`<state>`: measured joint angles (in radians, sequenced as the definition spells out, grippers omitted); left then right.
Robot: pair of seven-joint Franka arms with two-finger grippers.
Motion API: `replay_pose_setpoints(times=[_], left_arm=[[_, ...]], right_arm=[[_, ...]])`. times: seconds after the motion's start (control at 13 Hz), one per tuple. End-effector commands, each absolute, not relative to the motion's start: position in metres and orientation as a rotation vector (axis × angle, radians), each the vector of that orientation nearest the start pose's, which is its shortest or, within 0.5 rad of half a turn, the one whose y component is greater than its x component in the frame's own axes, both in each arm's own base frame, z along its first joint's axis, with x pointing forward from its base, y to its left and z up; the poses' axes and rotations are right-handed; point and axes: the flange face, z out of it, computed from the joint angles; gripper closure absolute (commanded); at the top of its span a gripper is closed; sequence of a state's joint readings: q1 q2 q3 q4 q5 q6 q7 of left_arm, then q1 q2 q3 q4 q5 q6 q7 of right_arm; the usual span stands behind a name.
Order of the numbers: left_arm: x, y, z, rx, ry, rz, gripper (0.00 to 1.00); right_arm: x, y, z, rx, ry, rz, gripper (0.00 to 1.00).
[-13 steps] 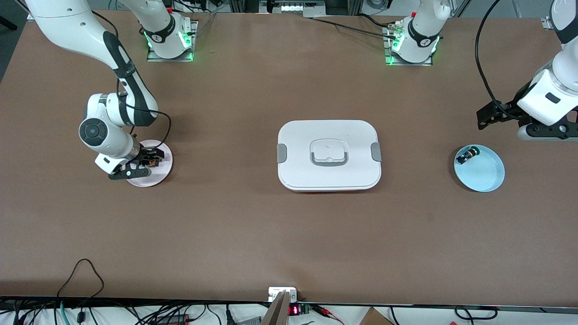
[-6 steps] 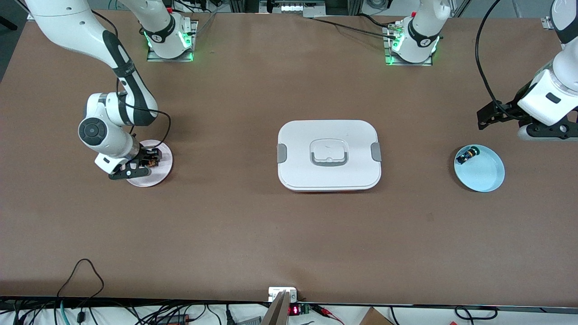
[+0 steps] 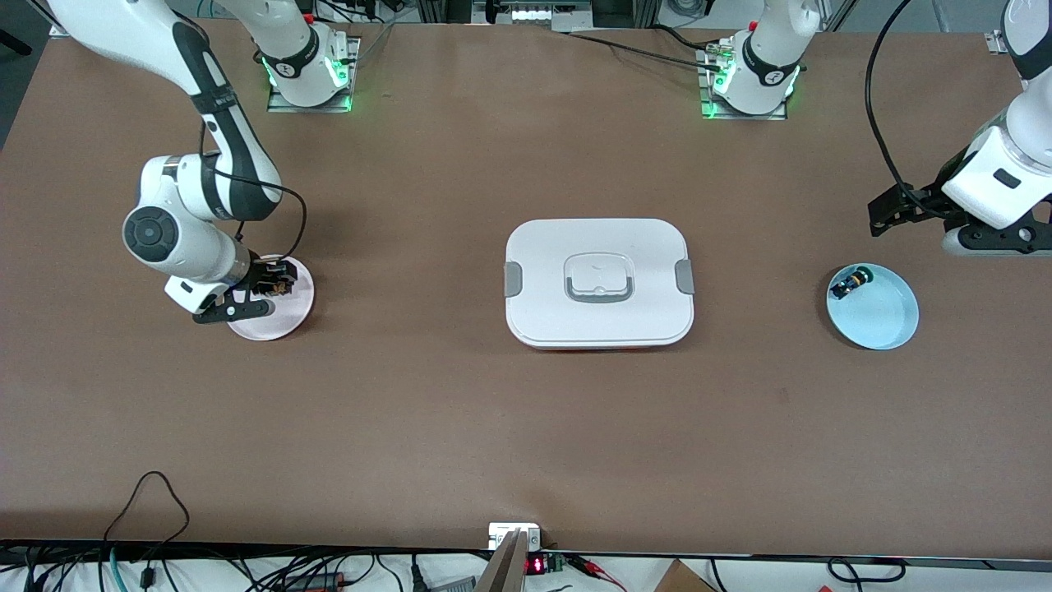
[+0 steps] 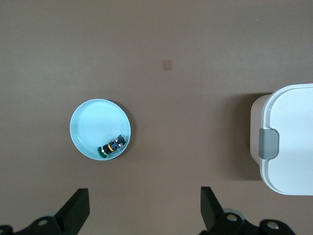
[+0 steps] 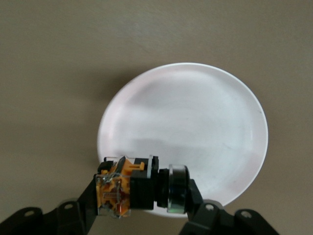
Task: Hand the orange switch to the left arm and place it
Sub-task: 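Lift the switch with the right gripper while the left gripper reaches inward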
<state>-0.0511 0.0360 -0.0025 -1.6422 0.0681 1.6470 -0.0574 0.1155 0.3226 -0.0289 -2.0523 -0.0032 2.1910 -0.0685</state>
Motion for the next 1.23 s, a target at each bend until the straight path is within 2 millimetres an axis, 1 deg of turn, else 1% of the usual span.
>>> replay_pose_setpoints(times=[0.0, 0.23, 0.31, 0.46, 0.54, 0.62, 0.77, 0.92, 1.0, 1.08, 1.15], left_arm=[[0.568, -0.023, 0.582, -3.083, -0.012, 0.042, 0.00], [0.568, -0.023, 0.583, -3.083, -0.012, 0.040, 0.00], [0.568, -0.022, 0.583, -3.083, -0.014, 0.042, 0.00], [0.568, -0.022, 0.582, -3.083, -0.012, 0.045, 0.00], [0.568, -0.022, 0.582, -3.083, -0.010, 0.045, 0.00], [0.568, -0.022, 0.582, -3.083, -0.012, 0.047, 0.00], [0.568, -0.022, 0.582, -3.083, -0.015, 0.047, 0.00], [0.568, -0.015, 0.581, -3.085, -0.036, 0.055, 0.00], [0.569, -0.016, 0.576, -3.086, -0.025, 0.081, 0.00], [0.566, -0.017, 0.573, -3.084, -0.021, 0.128, 0.00], [0.564, -0.018, 0.572, -3.082, -0.029, 0.156, 0.00]], right_arm=[[0.596, 0.070, 0.332, -3.010, -0.401, 0.347, 0.92], [0.609, 0.073, 0.368, -2.942, -0.493, 0.256, 0.92], [0.610, 0.073, 0.376, -2.934, -0.534, 0.229, 0.92], [0.618, 0.076, 0.403, -2.897, -0.711, 0.133, 0.92], [0.622, 0.080, 0.416, -2.863, -0.751, 0.078, 0.92], [0.626, 0.087, 0.431, -2.797, -0.752, 0.014, 0.92], [0.627, 0.097, 0.448, -2.636, -0.845, -0.106, 0.92], [0.625, 0.113, 0.459, -2.498, -0.896, -0.199, 0.92], [0.623, 0.126, 0.464, -2.425, -0.918, -0.238, 0.92], [0.622, 0.135, 0.470, -2.346, -0.936, -0.292, 0.92], [0.621, 0.147, 0.473, -2.275, -0.958, -0.331, 0.92]])
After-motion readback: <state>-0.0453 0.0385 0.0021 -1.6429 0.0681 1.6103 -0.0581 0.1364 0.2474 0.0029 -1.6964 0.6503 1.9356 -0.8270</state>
